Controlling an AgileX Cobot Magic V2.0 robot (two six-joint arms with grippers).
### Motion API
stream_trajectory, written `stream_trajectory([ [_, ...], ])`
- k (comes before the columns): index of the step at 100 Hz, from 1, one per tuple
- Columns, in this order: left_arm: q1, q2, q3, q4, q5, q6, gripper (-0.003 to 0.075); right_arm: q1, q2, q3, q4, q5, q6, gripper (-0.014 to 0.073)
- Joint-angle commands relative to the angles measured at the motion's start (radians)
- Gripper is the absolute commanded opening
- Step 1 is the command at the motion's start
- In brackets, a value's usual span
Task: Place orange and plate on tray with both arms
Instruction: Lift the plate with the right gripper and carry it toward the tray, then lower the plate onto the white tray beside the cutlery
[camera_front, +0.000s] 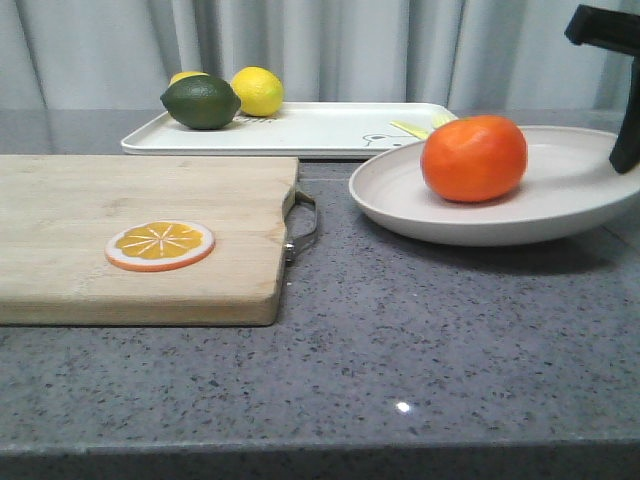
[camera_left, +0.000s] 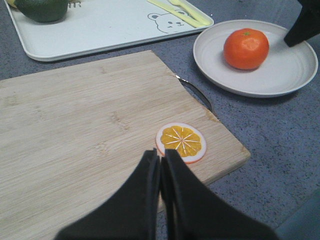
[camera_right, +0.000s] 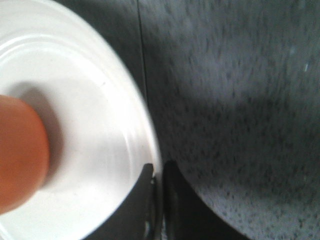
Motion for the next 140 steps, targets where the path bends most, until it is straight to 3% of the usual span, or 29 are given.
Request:
stream_trajectory([
  [1, 0.002, 0.002, -0.028, -0.01, -0.081, -0.008, -0.0019, -0.001, -0.033, -0.085, 0.045, -0.033, -0.028, -0.0072],
  [40, 0.002, 0.002, -0.028, -0.01, -0.084, -0.008, -0.0019, 0.005, 0.214, -0.468, 0.158, 0.066, -0.071, -0.0071],
  [96, 0.002, 0.004, -0.028, -0.01, -0.115, -0.008, -0.0019, 0.07, 0.652, -1.122, 0.21, 0.224, -0.071, -0.0071],
  [140, 0.002, 0.004, -0.028, -0.01, -0.117, -0.008, -0.0019, 0.07, 0.816, -1.3, 0.273, 0.175, -0.069, -0.0071],
])
